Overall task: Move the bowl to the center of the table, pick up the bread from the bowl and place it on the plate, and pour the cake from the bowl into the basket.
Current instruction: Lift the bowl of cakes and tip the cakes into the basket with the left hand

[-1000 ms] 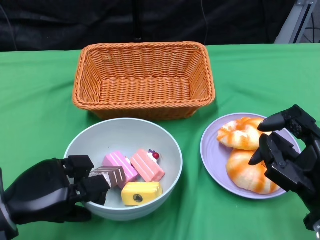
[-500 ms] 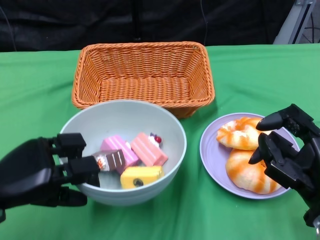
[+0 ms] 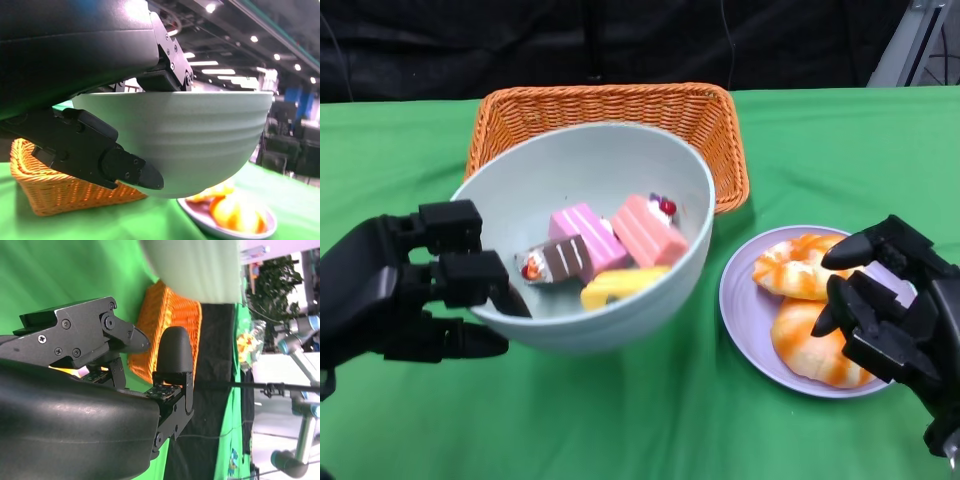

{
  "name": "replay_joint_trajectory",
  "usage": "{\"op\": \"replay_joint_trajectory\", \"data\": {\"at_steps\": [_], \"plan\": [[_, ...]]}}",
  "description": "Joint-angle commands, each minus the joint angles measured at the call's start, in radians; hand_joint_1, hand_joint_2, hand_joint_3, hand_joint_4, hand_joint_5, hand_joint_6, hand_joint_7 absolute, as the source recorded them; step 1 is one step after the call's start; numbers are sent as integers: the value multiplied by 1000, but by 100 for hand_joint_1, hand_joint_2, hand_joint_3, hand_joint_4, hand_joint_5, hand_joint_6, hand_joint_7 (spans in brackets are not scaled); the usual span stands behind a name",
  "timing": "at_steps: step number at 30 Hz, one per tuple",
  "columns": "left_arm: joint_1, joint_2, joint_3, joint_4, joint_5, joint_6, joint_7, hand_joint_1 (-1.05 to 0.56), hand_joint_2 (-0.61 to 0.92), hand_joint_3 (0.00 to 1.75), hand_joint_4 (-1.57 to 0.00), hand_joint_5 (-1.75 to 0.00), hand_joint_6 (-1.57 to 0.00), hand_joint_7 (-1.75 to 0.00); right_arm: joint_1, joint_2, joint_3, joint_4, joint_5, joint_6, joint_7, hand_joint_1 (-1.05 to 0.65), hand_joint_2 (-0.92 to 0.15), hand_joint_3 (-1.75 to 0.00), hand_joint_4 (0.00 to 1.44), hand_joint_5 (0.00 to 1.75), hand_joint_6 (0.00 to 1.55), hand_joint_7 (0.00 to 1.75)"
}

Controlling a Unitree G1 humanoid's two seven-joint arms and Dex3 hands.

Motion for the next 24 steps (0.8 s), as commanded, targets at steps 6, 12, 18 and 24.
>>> {"op": "replay_joint_trajectory", "data": {"at_steps": [6,12,18,24], "plan": [[-102,-98,2,78,-403,59,-347,-21,65,91,-69,-169,-85,-108,42,-37,82,47,-96,-177,60,2,-84,-66,54,175,39,163],[-150,-198,36,98,-611,168,-603,-10,68,86,-67,-171,-83,-110,49,-34,102,81,-116,-256,79,0,-72,-82,61,175,48,160],[-247,-284,107,239,-480,220,-597,-9,70,84,-72,-166,-82,-120,52,-31,122,96,-134,-282,83,-2,-65,-93,60,175,49,158],[-332,-340,128,349,-337,247,-510,-12,66,92,-73,-173,-77,-131,60,-33,147,93,-165,-284,77,-4,-66,-90,60,175,50,153]]}}
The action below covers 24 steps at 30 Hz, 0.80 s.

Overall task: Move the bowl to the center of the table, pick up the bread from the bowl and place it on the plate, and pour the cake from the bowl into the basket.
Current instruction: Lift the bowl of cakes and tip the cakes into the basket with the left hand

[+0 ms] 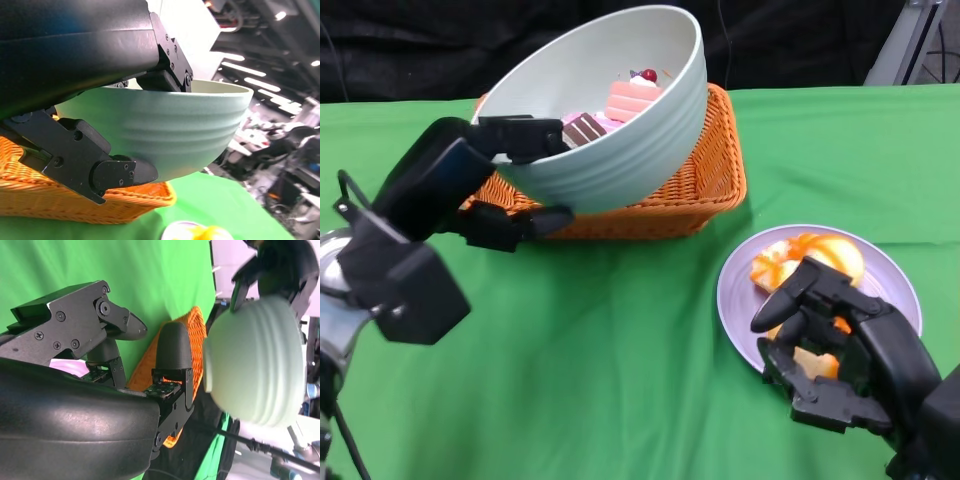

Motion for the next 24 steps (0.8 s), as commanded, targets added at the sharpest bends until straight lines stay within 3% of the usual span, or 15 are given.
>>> {"op": "replay_joint_trajectory", "data": {"at_steps": [1,5,10,17,24], "plan": [[-65,-26,26,47,23,7,43,-12,65,93,-73,-173,-77,-132,6,-11,2,8,-10,-19,-3,-4,-65,-90,60,175,51,153],[-106,-74,43,100,2,18,16,-13,65,96,-75,-170,-75,-135,6,-6,15,4,-17,4,-7,-3,-64,-90,63,175,52,151],[-138,-172,129,137,-164,117,-162,-17,64,99,-81,-165,-78,-134,-4,-6,22,30,-11,-8,0,-1,-64,-91,66,175,53,151],[-169,-266,235,98,-314,343,-301,-20,61,105,-74,-174,-73,-135,-15,4,31,86,-10,-31,-1,0,-63,-91,67,175,54,151],[-205,-317,332,68,-448,547,-440,-19,54,116,-70,-175,-69,-150,-15,1,40,98,-20,-32,-4,-1,-64,-90,68,175,53,151]]}}
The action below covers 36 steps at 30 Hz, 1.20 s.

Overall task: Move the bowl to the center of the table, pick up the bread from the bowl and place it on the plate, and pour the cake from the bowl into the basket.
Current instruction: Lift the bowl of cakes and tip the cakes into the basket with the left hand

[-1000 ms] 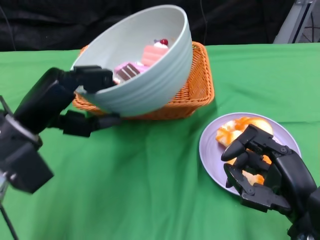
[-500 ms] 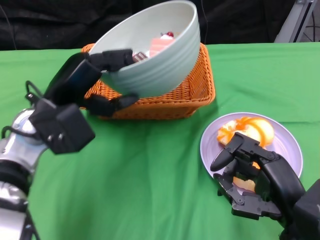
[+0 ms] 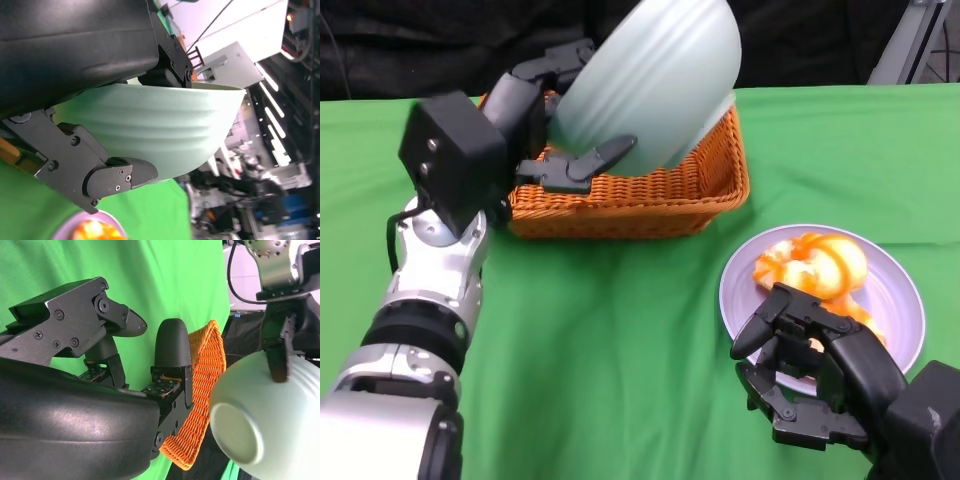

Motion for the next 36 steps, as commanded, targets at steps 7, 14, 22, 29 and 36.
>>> {"op": "replay_joint_trajectory", "data": {"at_steps": [7,14,22,29,36], "plan": [[-114,-41,156,-16,-198,312,-136,-18,49,120,-79,-175,-70,-166,1,-6,4,27,4,-36,17,-1,-64,-90,67,175,53,151],[-158,-43,236,0,-283,535,-192,-16,55,117,-81,-175,-69,-171,4,-8,5,34,5,-52,29,-1,-65,-89,68,174,55,150],[-195,-69,368,33,-414,751,-162,-17,73,93,-80,-175,-68,-163,19,-10,4,16,13,-44,44,0,-65,-89,66,174,55,148],[-220,-80,505,88,-544,981,-49,-21,71,86,-79,-175,-58,-173,23,-18,0,16,26,-45,69,1,-64,-91,66,174,55,148],[-209,-85,558,108,-569,1039,72,-28,90,50,-85,-175,-67,-174,26,-20,0,18,21,-56,75,-5,-63,-89,67,174,56,148]]}}
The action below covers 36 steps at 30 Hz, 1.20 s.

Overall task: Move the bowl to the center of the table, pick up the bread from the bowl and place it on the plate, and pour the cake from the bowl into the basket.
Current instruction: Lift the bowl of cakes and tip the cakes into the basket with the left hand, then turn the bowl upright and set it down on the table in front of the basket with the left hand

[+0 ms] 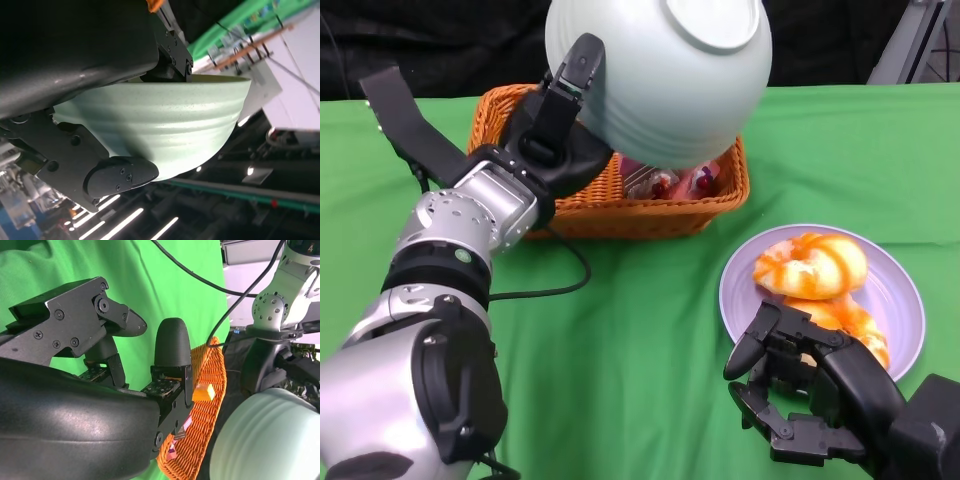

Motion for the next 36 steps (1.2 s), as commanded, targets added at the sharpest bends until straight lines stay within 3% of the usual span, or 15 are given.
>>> {"op": "replay_joint_trajectory", "data": {"at_steps": [1,8,13,20,23,25,27,28,30,31,34,36], "plan": [[-24,-2,30,5,-24,9,67,-28,91,47,-86,-175,-66,-174,10,-17,-2,-6,2,-12,3,-4,-63,-89,67,174,56,148],[-15,-6,28,-18,-3,11,92,-26,92,53,-84,-175,-63,-175,17,-20,5,-15,0,-20,10,-1,-62,-91,69,173,58,145],[-18,-5,-2,-83,-8,8,2,-24,92,46,-82,-175,-66,-165,17,-14,4,-17,13,-16,14,-1,-60,-94,69,173,59,144],[21,28,-134,-293,56,-61,-137,-23,79,73,-78,-175,-62,-171,4,-5,2,1,14,-35,13,1,-58,-101,68,174,59,147],[44,65,-178,-353,76,-72,-216,-21,78,75,-79,-175,-64,-170,-2,-6,0,11,10,-55,12,-4,-56,-102,67,173,59,148],[71,94,-222,-403,111,-112,-274,-24,75,73,-81,-175,-75,-156,-5,-5,-4,14,11,-63,10,-5,-57,-103,67,173,59,148],[86,106,-246,-429,130,-137,-299,-24,74,74,-79,-175,-75,-155,-6,-5,-6,17,12,-68,9,-5,-56,-103,68,173,59,149],[121,121,-285,-476,173,-200,-326,-24,74,74,-79,-175,-75,-155,-5,-3,-7,11,16,-65,9,-5,-56,-103,68,173,59,149],[196,148,-358,-561,257,-336,-372,-18,52,110,-82,-175,-74,-156,-2,1,-8,-1,17,-67,5,-6,-56,-104,67,173,59,151],[228,158,-383,-590,287,-393,-388,-18,49,115,-82,-175,-74,-156,-2,3,-8,-2,17,-74,3,-6,-55,-105,67,173,59,152],[305,180,-429,-618,366,-611,-428,-14,49,117,-79,-175,-72,-154,-5,8,-11,-8,28,-83,4,-4,-52,-111,68,173,59,155],[315,184,-439,-609,375,-661,-435,-14,50,117,-77,-175,-72,-153,-5,9,-12,-8,31,-85,5,-4,-51,-114,68,174,59,155]]}}
